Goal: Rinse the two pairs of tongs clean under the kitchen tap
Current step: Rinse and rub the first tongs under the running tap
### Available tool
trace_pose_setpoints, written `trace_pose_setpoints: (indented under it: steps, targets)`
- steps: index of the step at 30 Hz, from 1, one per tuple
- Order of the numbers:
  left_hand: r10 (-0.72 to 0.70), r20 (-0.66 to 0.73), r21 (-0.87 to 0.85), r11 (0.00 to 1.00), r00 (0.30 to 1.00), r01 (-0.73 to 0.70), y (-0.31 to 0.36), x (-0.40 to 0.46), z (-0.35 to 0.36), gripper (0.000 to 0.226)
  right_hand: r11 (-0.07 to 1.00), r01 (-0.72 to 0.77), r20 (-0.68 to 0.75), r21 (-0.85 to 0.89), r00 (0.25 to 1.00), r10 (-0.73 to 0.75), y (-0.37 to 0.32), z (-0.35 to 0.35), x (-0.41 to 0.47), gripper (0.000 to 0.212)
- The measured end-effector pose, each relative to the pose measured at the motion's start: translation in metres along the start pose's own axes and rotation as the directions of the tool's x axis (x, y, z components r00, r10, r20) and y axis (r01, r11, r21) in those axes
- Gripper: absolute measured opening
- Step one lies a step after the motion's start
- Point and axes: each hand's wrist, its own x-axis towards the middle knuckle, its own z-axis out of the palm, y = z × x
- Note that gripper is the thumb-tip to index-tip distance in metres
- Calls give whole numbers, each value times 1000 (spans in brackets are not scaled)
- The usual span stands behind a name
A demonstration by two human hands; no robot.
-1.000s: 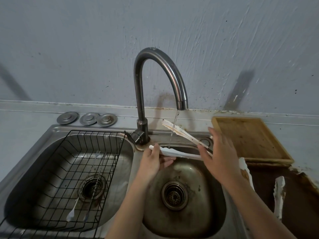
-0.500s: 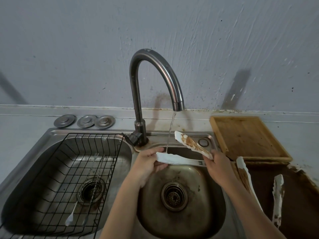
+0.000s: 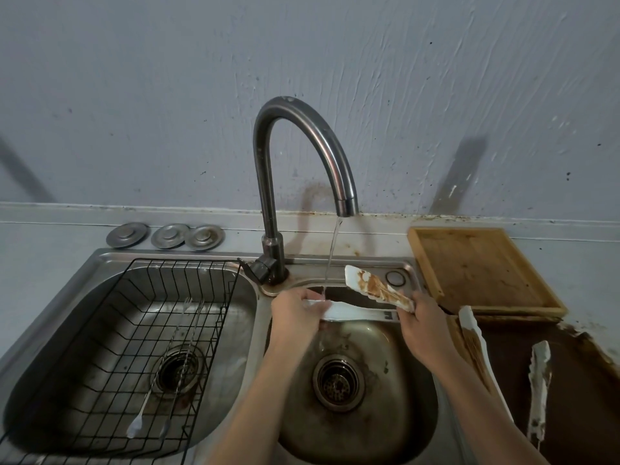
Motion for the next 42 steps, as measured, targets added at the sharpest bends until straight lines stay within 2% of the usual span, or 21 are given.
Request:
trace_pose_setpoints:
  steps: [2,4,7,12,16,19,22,24,27,30,33,37,39,42]
  targets:
    - [24,28,-5,1000,999,-24,6,1,-3,14,999,-17,17,43,1000,16,-1,3,0,22]
    - [68,68,7,998,995,-69,12,3,-8,26,989,-54,30,137,998,50,-3,8,-1,14]
    - [158,74,64,985,985,-163,26,5,-17,36,967,-92,58,240,995,80,-7,20,-3,21]
    - [255,59,153,953,965,-261,48,2,-27,30,879,-164,108,448,986,128,-19,38,-3,29]
    - [313,35,179,932,949,-314,53,1,-32,30,849,-150,114,506,988,107,-22,44,-4,36]
    - [339,24,193,922,940,-337,49,5,-30,30,826,-147,88,545,989,119,-23,43,-4,34]
    - [300,-17,78,951,954,-298,41,10,-20,27,822,-145,25,550,987,157,-22,40,-6,32]
    - [283,-125,-87,952,951,-294,36,9,-9,30,846,-132,-4,517,988,157,-22,37,-7,32]
    - [207,-302,-461,823,931,-332,35,-1,16,31,856,-111,-32,505,989,147,-26,36,-9,26]
    - [191,-372,-594,703,908,-391,33,-11,41,29,856,-103,-59,507,986,153,-30,37,-10,30]
    - [176,-327,-582,737,929,-344,28,-14,54,24,858,-112,-76,502,982,173,-25,38,-13,37]
    - [247,-207,-547,773,947,-321,21,-12,56,18,877,-147,-114,458,969,221,-20,39,-16,34]
    - [288,-98,-582,760,952,-290,20,-12,53,19,880,-175,-106,442,964,245,-20,41,-16,33]
    - [343,148,-589,784,928,-196,15,-9,46,24,863,-250,-58,438,951,305,-18,43,-14,36]
